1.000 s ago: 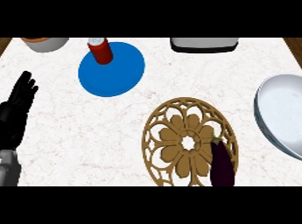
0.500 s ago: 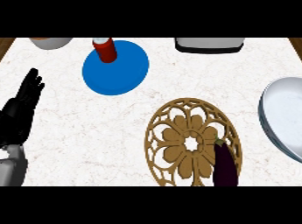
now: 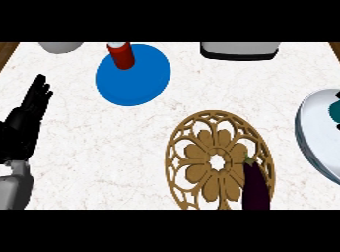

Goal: Pick the cupcake from the placemat and place it in the bowl

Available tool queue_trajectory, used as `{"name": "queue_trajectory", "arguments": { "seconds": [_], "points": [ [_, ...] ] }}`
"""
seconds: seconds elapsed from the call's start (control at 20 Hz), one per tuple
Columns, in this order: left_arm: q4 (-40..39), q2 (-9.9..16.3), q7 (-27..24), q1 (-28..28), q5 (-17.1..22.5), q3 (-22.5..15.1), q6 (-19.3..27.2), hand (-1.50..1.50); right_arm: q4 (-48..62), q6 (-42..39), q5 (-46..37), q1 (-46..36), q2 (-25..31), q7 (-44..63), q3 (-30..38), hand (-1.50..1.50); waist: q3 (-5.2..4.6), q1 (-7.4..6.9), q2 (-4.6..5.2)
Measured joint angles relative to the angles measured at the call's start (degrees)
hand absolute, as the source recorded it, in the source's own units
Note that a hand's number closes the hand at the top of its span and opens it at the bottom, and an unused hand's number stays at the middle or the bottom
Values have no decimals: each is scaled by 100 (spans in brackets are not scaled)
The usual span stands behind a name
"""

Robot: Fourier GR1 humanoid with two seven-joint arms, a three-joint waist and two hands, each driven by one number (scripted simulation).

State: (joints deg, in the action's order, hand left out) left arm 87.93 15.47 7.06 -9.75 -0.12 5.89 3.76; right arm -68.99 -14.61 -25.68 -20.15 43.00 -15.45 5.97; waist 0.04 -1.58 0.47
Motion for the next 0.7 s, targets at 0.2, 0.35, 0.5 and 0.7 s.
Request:
{"name": "queue_trajectory", "arguments": {
  "seconds": [0.2, 0.35, 0.5, 0.7],
  "points": [
    [-81, 14, -82, 14, -11, 37, -54, 0, 1132, -164, -220, -382, 7, -780, -172, -150, 2, 1, 1],
    [-59, -4, -82, 27, -35, 44, -35, 0, 1795, -423, -10, -693, -98, -1221, -42, -150, 6, 3, 0],
    [-42, 16, -29, 15, -25, 71, -39, 0, 2230, -904, 620, -867, -189, -1449, 404, -150, 9, 26, -6],
    [-27, 44, -5, 31, 20, 122, -69, 0, 2792, -1594, 1621, -1153, -267, -1373, 1175, -150, 8, 67, -22]
  ]
}}
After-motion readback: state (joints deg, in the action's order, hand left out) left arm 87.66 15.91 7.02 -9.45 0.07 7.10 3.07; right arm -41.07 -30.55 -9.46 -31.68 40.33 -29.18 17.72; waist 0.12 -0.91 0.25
